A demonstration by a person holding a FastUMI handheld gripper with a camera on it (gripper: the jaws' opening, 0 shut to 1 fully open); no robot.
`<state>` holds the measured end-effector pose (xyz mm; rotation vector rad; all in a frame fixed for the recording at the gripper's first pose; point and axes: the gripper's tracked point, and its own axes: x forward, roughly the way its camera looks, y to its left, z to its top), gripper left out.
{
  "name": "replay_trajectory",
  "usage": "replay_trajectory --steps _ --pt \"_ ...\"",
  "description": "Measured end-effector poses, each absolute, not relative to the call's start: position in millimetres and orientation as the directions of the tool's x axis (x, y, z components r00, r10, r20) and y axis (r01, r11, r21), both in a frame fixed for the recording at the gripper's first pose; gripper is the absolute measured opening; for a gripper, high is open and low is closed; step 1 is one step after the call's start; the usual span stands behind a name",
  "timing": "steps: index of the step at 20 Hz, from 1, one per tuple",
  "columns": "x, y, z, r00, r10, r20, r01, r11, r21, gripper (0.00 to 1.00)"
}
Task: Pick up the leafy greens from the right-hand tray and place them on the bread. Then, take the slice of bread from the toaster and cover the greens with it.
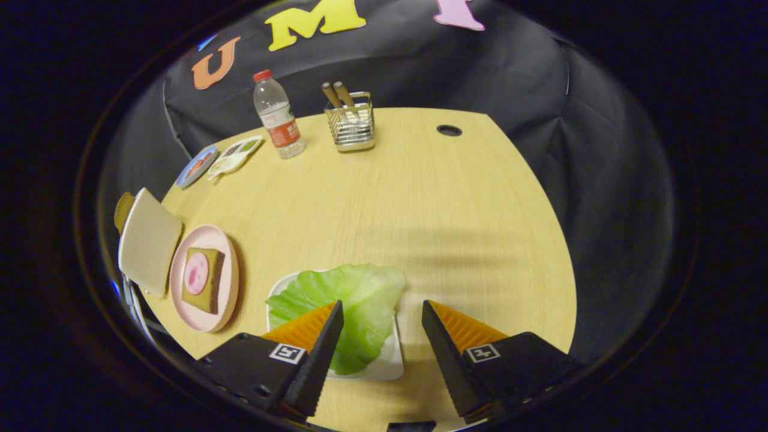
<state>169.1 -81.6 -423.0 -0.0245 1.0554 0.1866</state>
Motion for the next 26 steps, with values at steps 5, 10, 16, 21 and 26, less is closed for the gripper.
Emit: replay_trajectory --steps 5,10,16,21,26 --pt "172.6 -74.0 -433.9 0.426 0.158 -0.891 -0.163 0.982 0.096 0.57" --pt "175.9 -77.5 -440.5 0.418 0.152 -0.895 -0.178 0.98 0.083 0.25" --pt "175.3 -100.8 -431.5 0.473 0.068 -0.878 -0.155 0.988 -0.007 0.05" --pt "163.7 -104.0 -394.4 0.563 0.049 -0.825 -0.152 0.987 -0.046 0.0" --pt "142.0 -96.1 -363.0 0.603 0.009 -0.797 -0.117 0.99 -0.077 0.0"
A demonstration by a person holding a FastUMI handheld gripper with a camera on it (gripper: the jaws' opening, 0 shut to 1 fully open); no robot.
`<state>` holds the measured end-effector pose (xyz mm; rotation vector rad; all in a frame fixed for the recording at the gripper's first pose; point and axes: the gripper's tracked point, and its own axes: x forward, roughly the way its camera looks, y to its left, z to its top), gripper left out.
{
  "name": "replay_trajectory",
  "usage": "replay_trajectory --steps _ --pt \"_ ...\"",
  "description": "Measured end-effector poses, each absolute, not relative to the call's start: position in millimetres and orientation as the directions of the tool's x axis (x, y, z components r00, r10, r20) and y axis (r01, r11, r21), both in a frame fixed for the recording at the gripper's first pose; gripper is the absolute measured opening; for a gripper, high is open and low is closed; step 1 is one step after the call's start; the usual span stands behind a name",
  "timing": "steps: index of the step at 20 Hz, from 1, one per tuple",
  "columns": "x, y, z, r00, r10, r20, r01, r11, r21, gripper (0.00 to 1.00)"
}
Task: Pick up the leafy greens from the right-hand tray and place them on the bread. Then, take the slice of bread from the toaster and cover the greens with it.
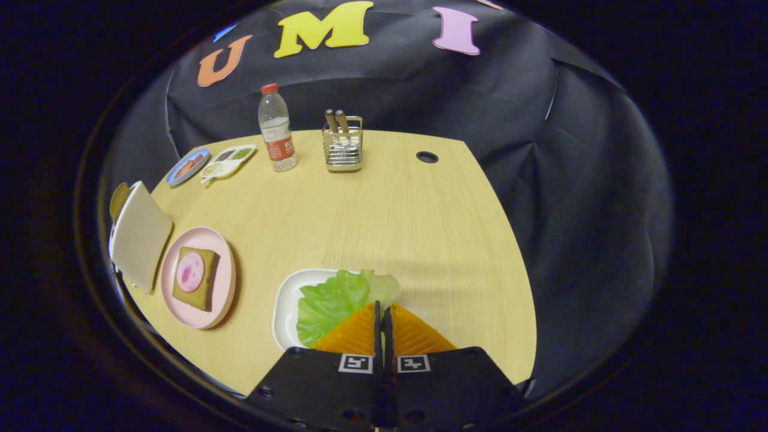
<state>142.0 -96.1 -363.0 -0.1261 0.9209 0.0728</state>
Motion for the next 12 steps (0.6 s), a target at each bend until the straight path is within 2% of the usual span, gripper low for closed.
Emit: replay_trajectory --steps 8,12 --pt "118.6 -50.4 -300.4 0.677 0.055 -0.734 -0.152 0.986 -0.066 0.0" --pt "101.5 -8.3 -287.5 0.668 0.126 -0.733 -0.224 0.974 -0.037 0.0"
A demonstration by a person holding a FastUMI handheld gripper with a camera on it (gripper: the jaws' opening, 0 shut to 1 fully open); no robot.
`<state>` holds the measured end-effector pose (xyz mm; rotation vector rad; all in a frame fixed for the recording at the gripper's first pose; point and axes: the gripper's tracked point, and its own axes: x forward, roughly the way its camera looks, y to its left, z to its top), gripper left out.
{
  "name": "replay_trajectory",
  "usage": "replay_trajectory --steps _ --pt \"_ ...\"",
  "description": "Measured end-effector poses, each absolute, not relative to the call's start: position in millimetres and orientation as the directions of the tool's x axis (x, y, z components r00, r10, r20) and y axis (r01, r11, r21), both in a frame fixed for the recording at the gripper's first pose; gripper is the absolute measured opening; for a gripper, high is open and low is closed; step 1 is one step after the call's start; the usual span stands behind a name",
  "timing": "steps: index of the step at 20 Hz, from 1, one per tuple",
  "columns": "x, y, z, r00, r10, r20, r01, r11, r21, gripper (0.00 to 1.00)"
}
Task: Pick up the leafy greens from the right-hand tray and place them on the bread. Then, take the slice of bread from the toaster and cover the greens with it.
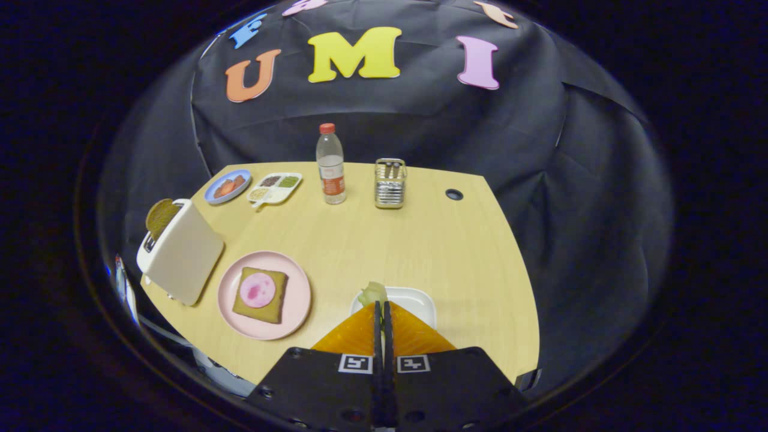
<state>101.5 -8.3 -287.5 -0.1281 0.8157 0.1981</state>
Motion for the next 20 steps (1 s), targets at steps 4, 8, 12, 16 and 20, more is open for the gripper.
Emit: replay_trajectory --steps 4,8,12,16,20 --pt "88.8 31.7 -282.6 0.66 0.164 -0.733 -0.281 0.959 -0.038 0.0" --pt "85.1 57.4 -288.9 0.655 0.162 -0.738 -0.31 0.948 -0.068 0.0" --pt "83.5 52.0 -306.6 0.625 0.121 -0.771 -0.279 0.957 -0.077 0.0" --pt "77.3 49.1 -322.6 0.593 0.112 -0.798 -0.285 0.955 -0.077 0.0" --pt "63.9 62.9 -348.6 0.543 0.156 -0.825 -0.314 0.949 -0.028 0.15"
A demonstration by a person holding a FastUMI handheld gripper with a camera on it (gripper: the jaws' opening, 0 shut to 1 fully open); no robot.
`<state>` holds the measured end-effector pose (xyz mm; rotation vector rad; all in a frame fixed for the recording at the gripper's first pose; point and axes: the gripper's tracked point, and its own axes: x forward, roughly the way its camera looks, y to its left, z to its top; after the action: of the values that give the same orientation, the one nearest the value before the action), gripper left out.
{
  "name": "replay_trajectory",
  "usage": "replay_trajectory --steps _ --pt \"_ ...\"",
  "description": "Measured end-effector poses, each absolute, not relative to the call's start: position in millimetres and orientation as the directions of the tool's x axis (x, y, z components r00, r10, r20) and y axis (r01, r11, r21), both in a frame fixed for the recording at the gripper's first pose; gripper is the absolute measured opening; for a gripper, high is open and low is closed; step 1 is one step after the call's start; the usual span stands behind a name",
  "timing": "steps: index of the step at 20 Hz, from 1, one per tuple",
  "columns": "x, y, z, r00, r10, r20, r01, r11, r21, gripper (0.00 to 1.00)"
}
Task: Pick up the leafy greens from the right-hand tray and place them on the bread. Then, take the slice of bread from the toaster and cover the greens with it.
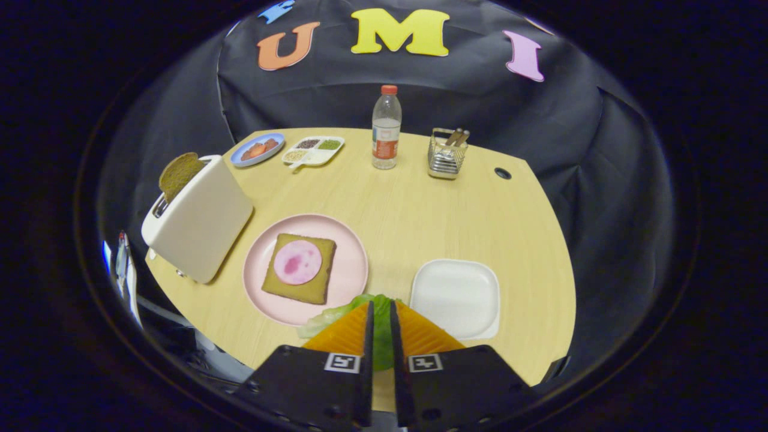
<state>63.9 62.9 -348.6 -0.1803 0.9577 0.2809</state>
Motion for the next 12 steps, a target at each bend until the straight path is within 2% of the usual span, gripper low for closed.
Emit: replay_trajectory --steps 2,6,9,12 --pt "56.6 65.7 -366.1 0.508 0.161 -0.846 -0.329 0.944 -0.018 0.32" --pt "36.3 73.7 -402.0 0.41 0.18 -0.894 -0.441 0.897 -0.021 0.61" --pt "34.1 79.6 -421.5 0.368 0.178 -0.912 -0.492 0.87 -0.029 0.75" --pt "43.0 80.2 -437.7 0.343 0.145 -0.928 -0.537 0.841 -0.067 0.79"
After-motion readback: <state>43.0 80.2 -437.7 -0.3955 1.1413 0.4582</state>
